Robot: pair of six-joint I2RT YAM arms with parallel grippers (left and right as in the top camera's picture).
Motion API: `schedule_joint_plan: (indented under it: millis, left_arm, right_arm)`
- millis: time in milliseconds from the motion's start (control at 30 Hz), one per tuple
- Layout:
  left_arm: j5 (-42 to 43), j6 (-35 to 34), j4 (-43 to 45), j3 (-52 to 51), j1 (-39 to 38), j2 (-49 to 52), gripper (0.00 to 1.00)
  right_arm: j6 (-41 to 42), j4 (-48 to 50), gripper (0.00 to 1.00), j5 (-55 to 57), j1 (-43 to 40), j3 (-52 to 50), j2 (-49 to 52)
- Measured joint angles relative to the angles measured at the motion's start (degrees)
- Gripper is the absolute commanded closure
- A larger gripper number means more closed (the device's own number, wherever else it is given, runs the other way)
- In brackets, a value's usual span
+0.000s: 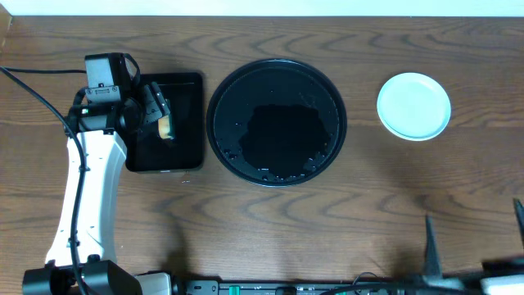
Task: Clean dirty plates on tray and stack at the side
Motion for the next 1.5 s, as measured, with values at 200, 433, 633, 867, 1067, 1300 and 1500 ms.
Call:
schedule_joint_plan:
  millis: [200, 433, 633, 867, 1067, 1300, 1500]
  left_arm:
    - [0.00, 0.00, -0.02, 0.00, 0.00, 0.00, 0.18]
    - [0.00, 0.00, 0.00, 0.00, 0.00, 0.00, 0.18]
    - [-0.02, 0.00, 0.00, 0.00, 0.00, 0.00, 0.17]
    - [0.00, 0.00, 0.00, 0.00, 0.00, 0.00, 0.17]
    - [0.00, 0.00, -0.02, 0.00, 0.00, 0.00, 0.17]
    - [0.00, -0.02, 0.00, 0.00, 0.00, 0.00, 0.17]
    - [0.00, 0.00, 0.00, 0.00, 0.00, 0.00, 0.17]
  right_arm:
    - [-1.05, 20.20, 0.01, -1.49, 0.00, -16.24, -3.02]
    - [2.69, 32.65, 0.01, 0.50, 0.00, -31.56, -4.02]
    - [9.11, 36.79, 0.01, 6.56, 0.00, -39.63, -4.09]
    - [14.27, 37.81, 0.01, 12.37, 0.00, -46.58, -4.13]
    - [16.09, 34.18, 0.01, 13.57, 0.00, -48.70, -4.15]
    - [16.94, 24.68, 0.01, 14.01, 0.00, -48.98, -4.26]
    - [17.42, 22.80, 0.01, 14.01, 0.00, -49.00, -4.35]
